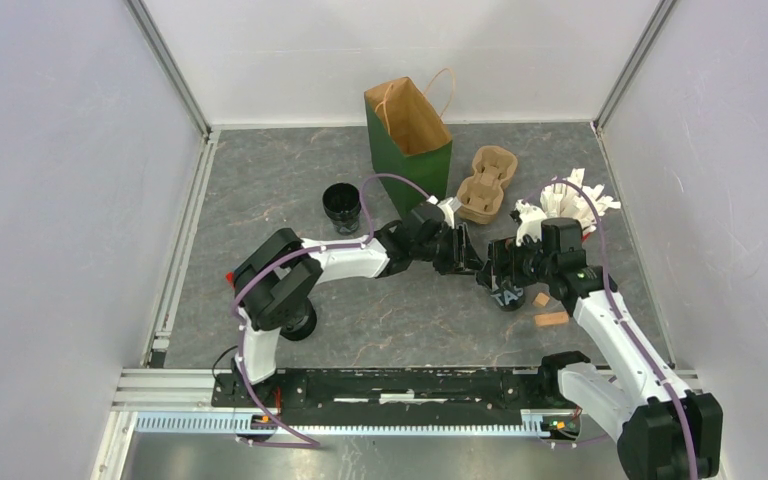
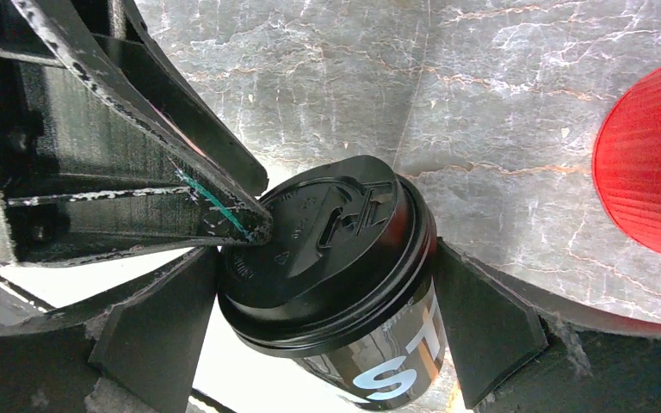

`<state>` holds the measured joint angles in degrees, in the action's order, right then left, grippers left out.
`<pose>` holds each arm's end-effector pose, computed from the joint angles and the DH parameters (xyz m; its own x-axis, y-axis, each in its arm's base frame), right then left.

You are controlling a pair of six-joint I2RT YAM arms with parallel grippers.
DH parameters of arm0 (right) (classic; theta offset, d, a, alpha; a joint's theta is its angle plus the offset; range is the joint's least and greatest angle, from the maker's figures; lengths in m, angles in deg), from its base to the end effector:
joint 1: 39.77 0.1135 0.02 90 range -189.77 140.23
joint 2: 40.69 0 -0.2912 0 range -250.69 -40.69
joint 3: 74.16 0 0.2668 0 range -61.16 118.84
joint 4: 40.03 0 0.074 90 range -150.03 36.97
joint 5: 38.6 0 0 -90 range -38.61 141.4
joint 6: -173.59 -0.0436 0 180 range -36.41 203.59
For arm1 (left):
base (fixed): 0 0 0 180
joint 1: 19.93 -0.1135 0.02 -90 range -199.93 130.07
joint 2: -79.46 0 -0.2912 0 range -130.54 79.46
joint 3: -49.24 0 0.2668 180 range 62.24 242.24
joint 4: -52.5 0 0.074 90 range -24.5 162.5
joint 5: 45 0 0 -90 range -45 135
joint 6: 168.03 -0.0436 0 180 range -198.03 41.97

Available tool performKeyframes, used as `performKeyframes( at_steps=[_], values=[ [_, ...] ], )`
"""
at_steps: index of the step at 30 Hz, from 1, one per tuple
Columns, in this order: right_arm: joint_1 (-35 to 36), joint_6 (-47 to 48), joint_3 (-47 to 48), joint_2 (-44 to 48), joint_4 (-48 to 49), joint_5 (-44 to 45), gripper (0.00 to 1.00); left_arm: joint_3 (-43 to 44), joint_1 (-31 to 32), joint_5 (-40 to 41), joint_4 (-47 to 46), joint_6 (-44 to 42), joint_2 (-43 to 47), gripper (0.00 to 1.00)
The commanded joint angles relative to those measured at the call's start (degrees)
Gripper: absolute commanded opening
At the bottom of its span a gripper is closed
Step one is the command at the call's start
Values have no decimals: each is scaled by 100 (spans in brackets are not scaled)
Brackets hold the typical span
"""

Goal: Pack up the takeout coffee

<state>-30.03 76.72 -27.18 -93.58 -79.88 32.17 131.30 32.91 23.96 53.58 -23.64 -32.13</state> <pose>0.1849 0.0463 0.2357 -0.7472 -0.0137 -0.6644 -0.2990 0.8998 0.3177 0.2642 -0.3745 0.1944 -0.9356 -0.0219 -0.3525 0.2917 0.5148 -0.8062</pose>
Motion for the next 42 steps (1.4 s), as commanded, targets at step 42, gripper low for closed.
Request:
performKeyframes(
  at_steps=[42],
  values=[
    [16,-244,-1067,1282,1298,5,98,14,69,118,620,-685,718,71]
  ],
)
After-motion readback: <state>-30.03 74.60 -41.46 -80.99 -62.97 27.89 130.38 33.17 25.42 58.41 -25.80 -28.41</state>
